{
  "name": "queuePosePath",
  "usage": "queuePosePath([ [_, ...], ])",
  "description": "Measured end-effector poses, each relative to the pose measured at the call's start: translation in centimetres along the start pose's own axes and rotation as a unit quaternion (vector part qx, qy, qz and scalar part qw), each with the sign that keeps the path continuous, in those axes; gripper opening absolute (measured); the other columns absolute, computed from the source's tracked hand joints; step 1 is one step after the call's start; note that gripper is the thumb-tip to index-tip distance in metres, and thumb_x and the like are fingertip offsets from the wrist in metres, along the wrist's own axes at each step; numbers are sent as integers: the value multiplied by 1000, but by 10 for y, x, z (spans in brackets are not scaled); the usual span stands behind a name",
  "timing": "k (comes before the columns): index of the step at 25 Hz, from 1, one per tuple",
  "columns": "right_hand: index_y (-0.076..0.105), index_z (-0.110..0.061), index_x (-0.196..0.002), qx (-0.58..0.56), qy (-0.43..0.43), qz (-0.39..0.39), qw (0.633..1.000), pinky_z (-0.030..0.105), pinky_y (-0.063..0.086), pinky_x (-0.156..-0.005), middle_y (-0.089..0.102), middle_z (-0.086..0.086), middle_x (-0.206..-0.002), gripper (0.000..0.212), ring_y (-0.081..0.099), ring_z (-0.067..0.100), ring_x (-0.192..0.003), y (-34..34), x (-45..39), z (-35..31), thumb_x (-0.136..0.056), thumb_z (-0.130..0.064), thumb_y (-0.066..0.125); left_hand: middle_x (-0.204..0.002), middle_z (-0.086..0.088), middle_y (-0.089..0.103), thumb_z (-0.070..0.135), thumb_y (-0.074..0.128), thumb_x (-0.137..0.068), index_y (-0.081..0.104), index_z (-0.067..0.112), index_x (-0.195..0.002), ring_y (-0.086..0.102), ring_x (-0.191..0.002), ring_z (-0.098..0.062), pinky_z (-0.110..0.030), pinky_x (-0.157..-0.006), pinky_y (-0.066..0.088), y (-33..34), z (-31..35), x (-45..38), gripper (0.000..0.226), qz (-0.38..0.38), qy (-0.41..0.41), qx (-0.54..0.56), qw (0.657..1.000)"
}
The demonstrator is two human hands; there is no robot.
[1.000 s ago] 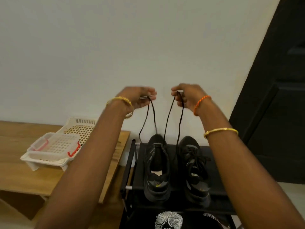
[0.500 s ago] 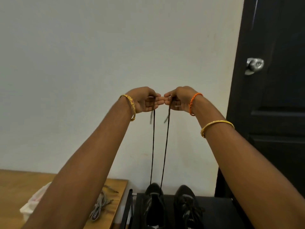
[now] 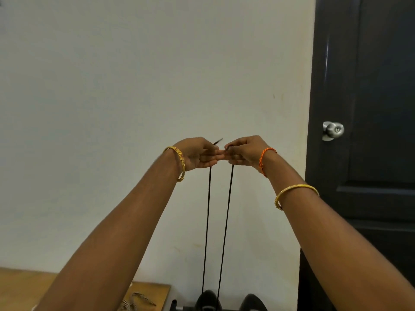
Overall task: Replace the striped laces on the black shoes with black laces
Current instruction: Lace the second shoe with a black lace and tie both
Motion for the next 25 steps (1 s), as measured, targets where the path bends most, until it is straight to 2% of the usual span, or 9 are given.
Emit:
queuePosePath([
  [2,67,1,-103,60,-19,8,998,21,55,-53,66,8,-83,24,62,15,-71,-2,-3,-5,-89,-19,64,-76,-3,73,14,55,-95,63,5,-94,70,-69,-11,-21,-66,55,0,2,-4,12,42,21,-49,998],
  [4,70,-6,-99,147,-32,21,988,18,50,-52,60,0,-86,25,56,13,-80,-1,-8,-11,-88,-28,65,-75,2,70,20,58,-94,68,7,-98,63,-62,-8,-16,-57,50,-2,5,-8,17,101,44,-99,989],
  [6,69,-4,-104,155,-39,26,987,17,50,-51,58,2,-88,25,56,12,-78,0,-13,-16,-88,-23,66,-77,2,63,22,63,-91,70,10,-101,52,-60,-8,-15,-51,45,-2,8,-12,18,140,53,-118,982],
  [8,66,2,-108,126,-41,29,991,17,52,-48,60,5,-78,27,59,11,-68,0,-17,-19,-88,-15,66,-81,2,58,23,69,-85,68,11,-101,50,-65,-9,-17,-50,43,-1,10,-13,20,159,52,-117,979],
  [12,65,8,-103,107,-22,14,994,20,54,-47,64,10,-71,25,64,12,-56,5,-23,-22,-93,-15,59,-93,4,67,24,64,-89,67,16,-106,62,-91,-13,-27,-77,47,-1,8,-21,20,141,48,-78,986],
  [15,61,4,-103,104,-16,1,994,22,54,-46,66,12,-71,16,66,11,-49,7,-26,-27,-92,-8,58,-89,6,70,19,53,-95,65,18,-97,65,-91,-13,-29,-84,45,2,8,-25,12,120,35,-24,992],
  [17,60,0,-103,99,-24,6,995,23,53,-45,66,12,-72,13,67,12,-49,7,-27,-32,-92,-6,59,-83,5,68,16,48,-97,62,16,-89,65,-87,-13,-29,-83,45,5,9,-26,17,118,37,-13,992],
  [22,66,-7,-90,120,-47,30,991,23,52,-54,67,2,-73,13,65,9,-64,2,-25,-40,-94,-15,56,-74,-2,58,7,38,-96,61,8,-91,56,-64,-13,-25,-64,49,9,9,-27,24,156,87,-15,984],
  [25,64,-1,-91,57,11,51,997,21,51,-45,60,4,-66,15,61,12,-54,2,-18,-8,-94,-8,51,-72,-4,48,8,41,-91,58,6,-90,44,-57,-16,-25,-53,45,-5,-21,-33,17,216,109,-158,957],
])
Point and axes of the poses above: each hand's wrist, its own x-axis away from the middle knuckle, its own y-axis out of the palm, z = x × y, the point moved 2 cm from there along -x, towards the middle knuckle
